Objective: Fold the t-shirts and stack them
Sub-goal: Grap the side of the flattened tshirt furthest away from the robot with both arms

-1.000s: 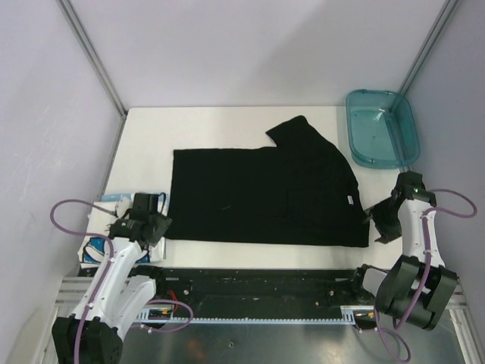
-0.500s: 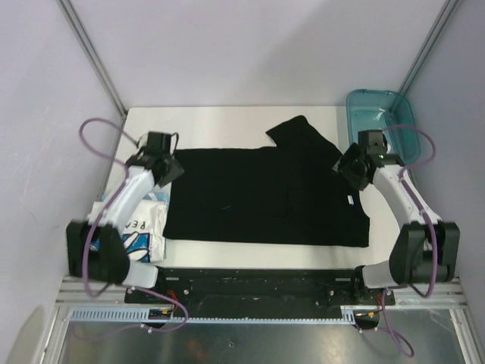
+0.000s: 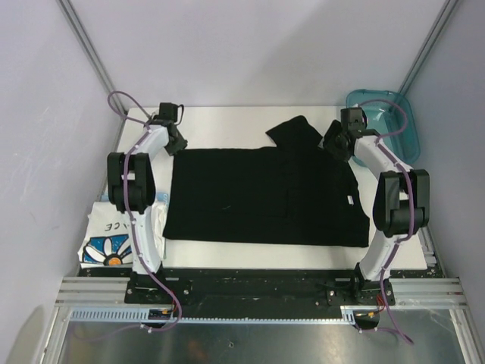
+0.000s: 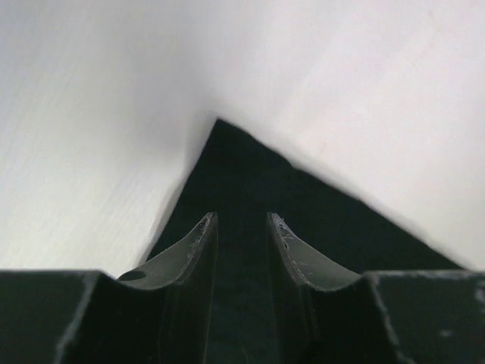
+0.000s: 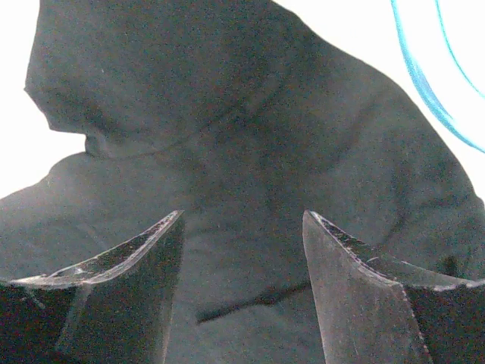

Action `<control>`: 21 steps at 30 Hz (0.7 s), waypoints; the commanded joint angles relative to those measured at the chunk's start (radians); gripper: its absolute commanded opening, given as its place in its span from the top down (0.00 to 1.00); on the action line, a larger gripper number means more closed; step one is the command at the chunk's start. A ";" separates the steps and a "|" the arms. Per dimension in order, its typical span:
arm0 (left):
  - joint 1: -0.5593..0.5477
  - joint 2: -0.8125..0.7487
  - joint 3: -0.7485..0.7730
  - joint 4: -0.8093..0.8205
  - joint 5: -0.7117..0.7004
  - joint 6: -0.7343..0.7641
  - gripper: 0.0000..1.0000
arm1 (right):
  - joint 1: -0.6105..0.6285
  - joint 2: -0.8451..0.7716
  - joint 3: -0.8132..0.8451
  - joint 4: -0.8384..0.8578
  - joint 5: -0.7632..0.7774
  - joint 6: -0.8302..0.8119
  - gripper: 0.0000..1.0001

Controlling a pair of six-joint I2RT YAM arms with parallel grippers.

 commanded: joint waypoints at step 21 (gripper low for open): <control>0.059 0.190 0.204 0.002 -0.022 -0.032 0.61 | 0.049 0.211 0.239 -0.008 -0.017 -0.047 0.35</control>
